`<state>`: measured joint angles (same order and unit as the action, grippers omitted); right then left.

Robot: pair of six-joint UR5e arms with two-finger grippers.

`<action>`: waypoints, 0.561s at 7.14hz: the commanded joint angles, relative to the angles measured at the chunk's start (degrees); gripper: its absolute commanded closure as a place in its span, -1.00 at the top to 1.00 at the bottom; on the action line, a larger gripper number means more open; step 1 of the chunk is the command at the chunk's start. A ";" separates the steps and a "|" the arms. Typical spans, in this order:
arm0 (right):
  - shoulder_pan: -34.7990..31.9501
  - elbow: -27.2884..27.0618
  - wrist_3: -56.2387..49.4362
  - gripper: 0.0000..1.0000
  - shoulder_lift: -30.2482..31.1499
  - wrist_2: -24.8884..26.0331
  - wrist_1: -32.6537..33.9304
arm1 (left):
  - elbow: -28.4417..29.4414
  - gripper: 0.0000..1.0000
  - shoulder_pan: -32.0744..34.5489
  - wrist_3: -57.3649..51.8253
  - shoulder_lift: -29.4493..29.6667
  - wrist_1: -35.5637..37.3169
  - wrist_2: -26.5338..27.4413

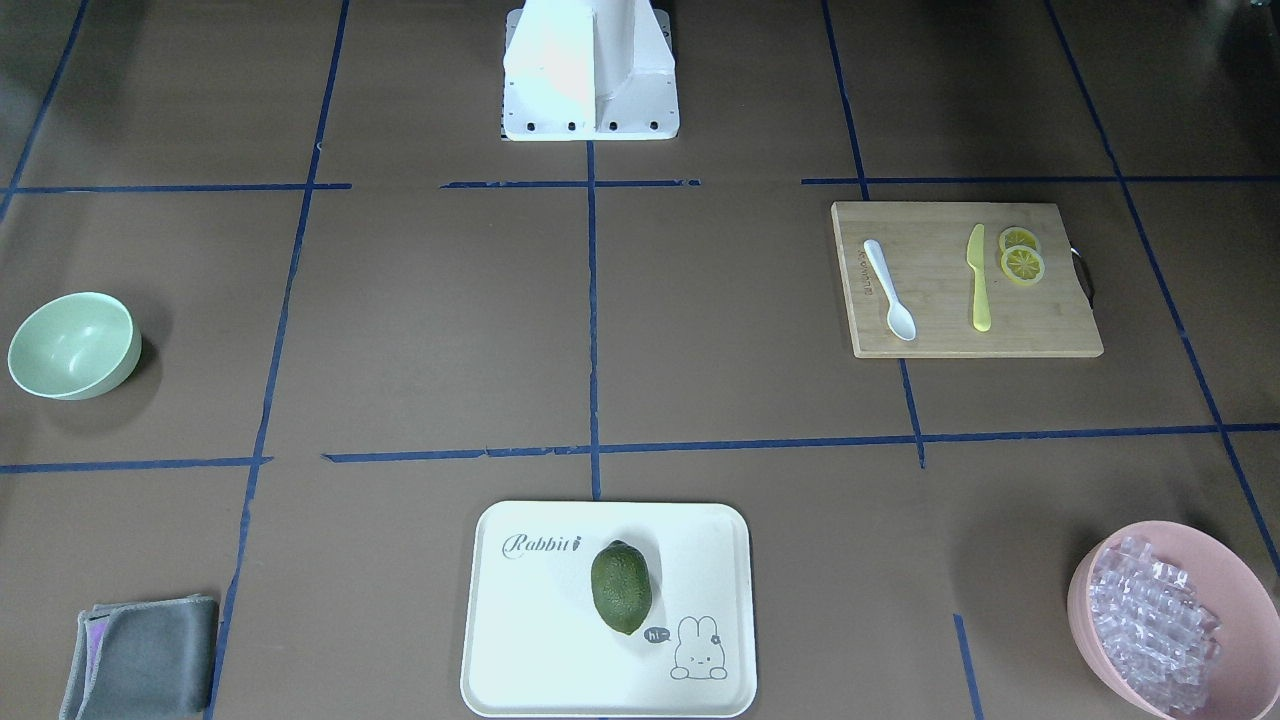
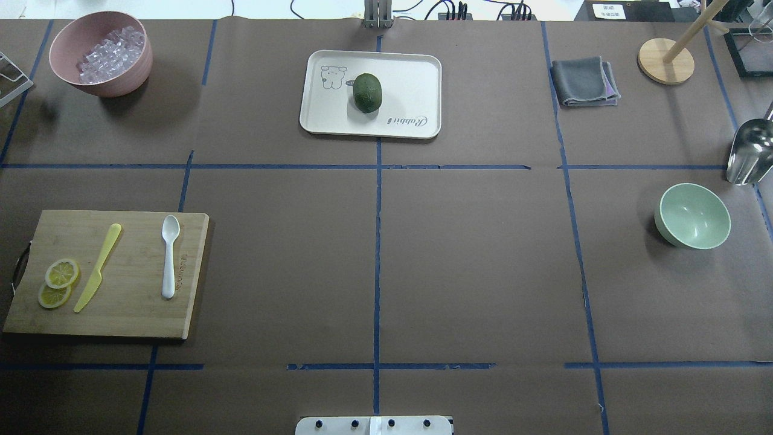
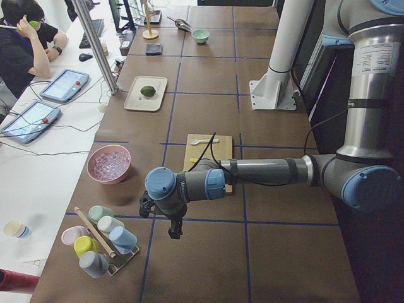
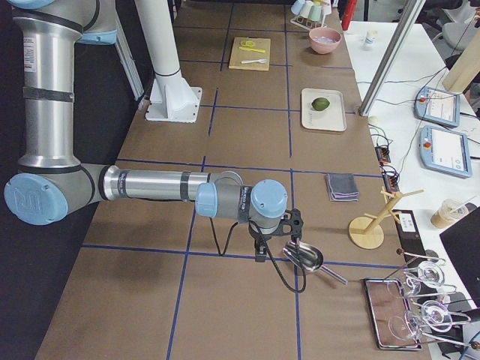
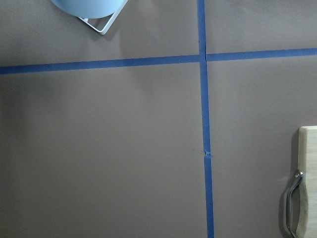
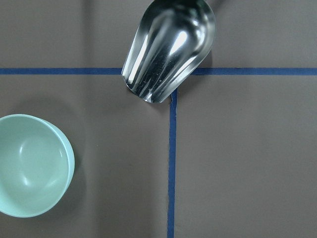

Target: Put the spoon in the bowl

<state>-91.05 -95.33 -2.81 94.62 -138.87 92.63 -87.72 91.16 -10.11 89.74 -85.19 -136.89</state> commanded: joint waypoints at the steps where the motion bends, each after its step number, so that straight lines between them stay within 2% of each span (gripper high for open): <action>1: 0.00 0.23 -0.61 0.99 0.74 0.17 -0.61 | 0.00 1.00 -0.01 0.00 0.00 -0.15 -0.13; 4: -0.09 0.32 0.00 0.99 0.30 0.26 -0.61 | 0.00 1.00 -0.01 0.00 0.00 -0.24 -0.13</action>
<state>-91.12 -95.06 -2.87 94.92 -138.68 92.05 -87.72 91.14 -10.11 89.71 -85.41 -136.96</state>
